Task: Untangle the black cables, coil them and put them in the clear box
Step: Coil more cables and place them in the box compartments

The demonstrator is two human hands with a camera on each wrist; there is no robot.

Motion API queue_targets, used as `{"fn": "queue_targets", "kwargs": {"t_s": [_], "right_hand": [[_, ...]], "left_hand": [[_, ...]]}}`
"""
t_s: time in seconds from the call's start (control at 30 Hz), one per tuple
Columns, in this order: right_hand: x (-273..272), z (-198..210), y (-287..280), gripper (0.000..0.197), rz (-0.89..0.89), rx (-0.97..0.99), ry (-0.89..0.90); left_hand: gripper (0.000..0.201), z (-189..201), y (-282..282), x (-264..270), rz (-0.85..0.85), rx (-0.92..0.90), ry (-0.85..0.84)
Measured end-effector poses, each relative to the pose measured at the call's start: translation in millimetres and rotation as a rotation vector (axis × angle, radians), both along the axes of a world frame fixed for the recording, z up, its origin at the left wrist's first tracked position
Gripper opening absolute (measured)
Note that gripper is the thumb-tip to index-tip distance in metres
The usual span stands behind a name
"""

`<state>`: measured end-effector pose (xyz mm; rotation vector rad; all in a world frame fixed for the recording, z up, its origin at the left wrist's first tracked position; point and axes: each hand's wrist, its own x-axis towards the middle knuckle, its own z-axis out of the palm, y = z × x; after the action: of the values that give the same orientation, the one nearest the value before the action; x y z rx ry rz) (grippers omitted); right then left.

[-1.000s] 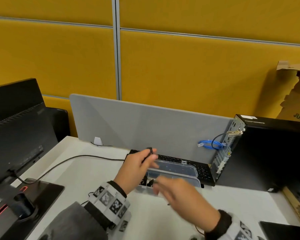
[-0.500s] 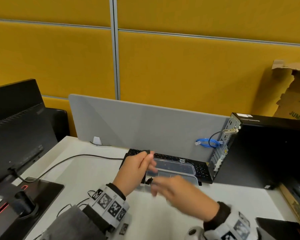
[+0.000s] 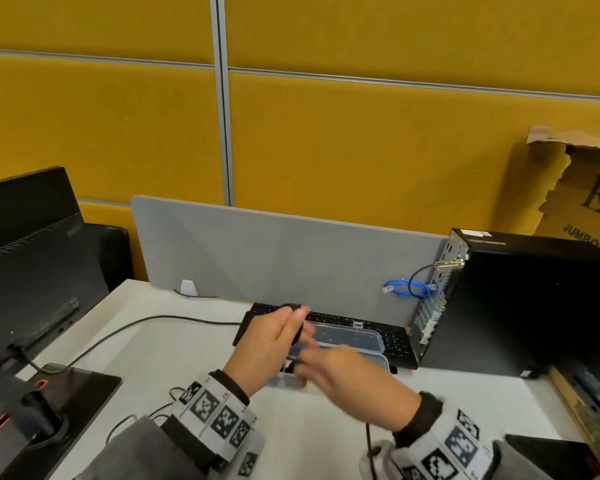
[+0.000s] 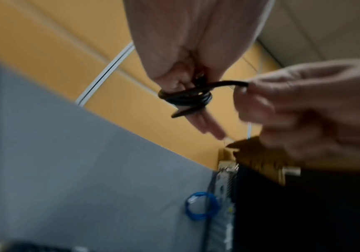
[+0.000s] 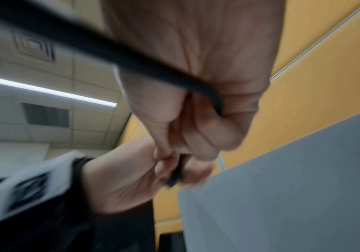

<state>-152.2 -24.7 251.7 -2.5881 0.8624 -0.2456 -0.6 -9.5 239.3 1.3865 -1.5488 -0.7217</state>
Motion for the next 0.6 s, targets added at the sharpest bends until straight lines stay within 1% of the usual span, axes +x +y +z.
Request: {"fn": "queue_targets", "kwargs": {"t_s": [0.03,0.07,0.13,0.17,0.2,0.23,0.27,0.3,0.33,0.4,0.43,0.47,0.5,0.53,0.57,0.6], "right_hand": [[-6,8,-6,0.025,-0.054,-0.039,-0.072],[-11,14,-14,0.026,-0.1,-0.067,-0.123],[-17,17,-23,0.023,-0.145,-0.155,-0.17],[-19,15,-25,0.024,-0.159,-0.196,-0.18],[-21,13,-27,0.03,-0.171,-0.236,-0.203],[-24,10,-29,0.038,-0.185,-0.28,-0.22],[-28,8,-33,0.044,-0.204,-0.326,-0.225],[-33,7,-36,0.044,-0.221,-0.351,-0.201],[-36,6,-39,0.041,-0.229,-0.354,-0.154],[-36,4,-39,0.033,-0.197,-0.282,-0.015],[-31,2,-34,0.032,-0.151,-0.228,0.044],[-23,1,-27,0.032,-0.091,-0.184,0.085],[-15,1,-18,0.031,-0.033,-0.151,0.11],[-8,2,-11,0.03,0.01,-0.126,0.116],[-4,6,-7,0.03,0.021,-0.115,0.095],[-3,11,-7,0.03,-0.006,-0.114,0.047]], "left_hand": [[0.041,0,2,2,-0.03,0.007,-0.128],[0.047,2,3,1,-0.092,0.059,-0.163],[0.058,12,5,-1,-0.236,0.256,-0.119],[0.061,16,5,0,-0.3,0.341,-0.092],[0.062,20,5,3,-0.367,0.406,-0.038],[0.06,24,6,7,-0.443,0.45,0.054],[0.056,27,7,12,-0.52,0.471,0.183],[0.052,29,8,16,-0.568,0.471,0.341],[0.049,32,10,18,-0.572,0.45,0.52],[0.048,37,9,14,-0.462,0.36,0.868],[0.047,37,5,11,-0.391,0.289,0.99],[0.046,36,-1,7,-0.338,0.21,1.024],[0.044,32,-7,5,-0.285,0.141,0.964],[0.042,27,-13,4,-0.22,0.084,0.838],[0.042,21,-16,5,-0.13,0.026,0.648],[0.043,17,-17,7,-0.054,-0.012,0.417]]}}
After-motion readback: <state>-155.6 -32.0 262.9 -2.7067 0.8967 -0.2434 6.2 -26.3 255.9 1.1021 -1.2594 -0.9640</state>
